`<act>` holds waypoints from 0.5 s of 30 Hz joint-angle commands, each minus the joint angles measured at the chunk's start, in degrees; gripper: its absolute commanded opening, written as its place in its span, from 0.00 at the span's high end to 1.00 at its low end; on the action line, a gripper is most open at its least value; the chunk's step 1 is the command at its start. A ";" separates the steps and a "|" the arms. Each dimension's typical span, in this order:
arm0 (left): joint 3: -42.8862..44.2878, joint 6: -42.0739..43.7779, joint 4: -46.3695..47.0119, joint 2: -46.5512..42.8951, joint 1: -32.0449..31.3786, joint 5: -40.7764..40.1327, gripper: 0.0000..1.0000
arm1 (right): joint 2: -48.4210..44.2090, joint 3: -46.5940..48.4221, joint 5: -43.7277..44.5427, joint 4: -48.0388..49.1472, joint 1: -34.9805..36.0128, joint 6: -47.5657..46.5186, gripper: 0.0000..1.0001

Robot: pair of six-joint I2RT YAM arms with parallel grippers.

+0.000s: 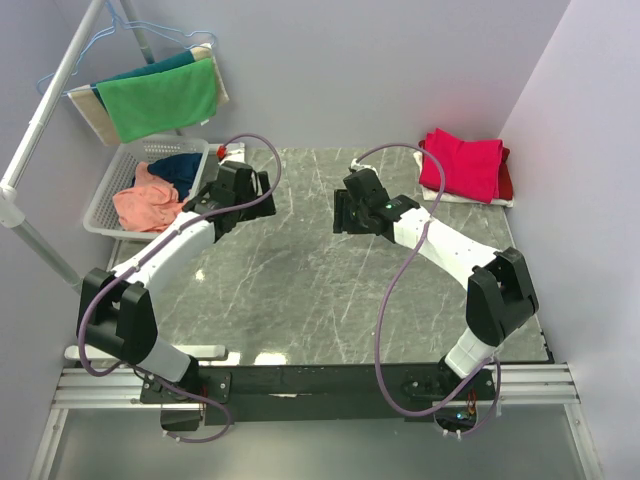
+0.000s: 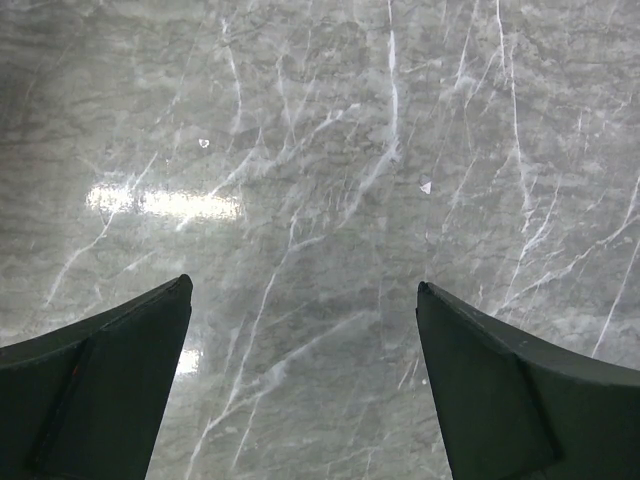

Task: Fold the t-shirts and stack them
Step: Grab the tshirt from the pile

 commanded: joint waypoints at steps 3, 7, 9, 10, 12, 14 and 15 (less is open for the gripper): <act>0.90 0.98 2.10 -3.05 -0.60 -0.88 0.01 | -0.96 3.23 0.48 0.67 0.63 0.08 0.36; 1.51 0.72 0.34 -3.84 -0.60 -3.25 0.01 | -1.40 3.15 0.66 0.49 0.98 0.78 0.36; 1.60 0.63 -0.10 -4.45 -0.60 -4.83 0.01 | -1.75 2.36 0.75 1.01 1.07 1.22 0.36; 1.95 0.72 -0.54 -4.54 -0.60 -5.27 0.01 | -1.84 1.84 0.75 1.19 1.07 1.40 0.36; 2.39 0.28 -1.07 -4.54 -0.60 -6.59 0.01 | -1.93 1.48 0.66 1.72 1.16 1.40 0.36; 3.36 -0.42 -1.77 -4.46 -0.60 -7.64 0.01 | -1.93 0.95 0.84 1.81 1.25 1.57 0.36; 3.88 -0.77 -2.30 -4.28 -0.51 -9.56 0.01 | -2.19 0.78 0.92 1.98 1.42 1.58 0.36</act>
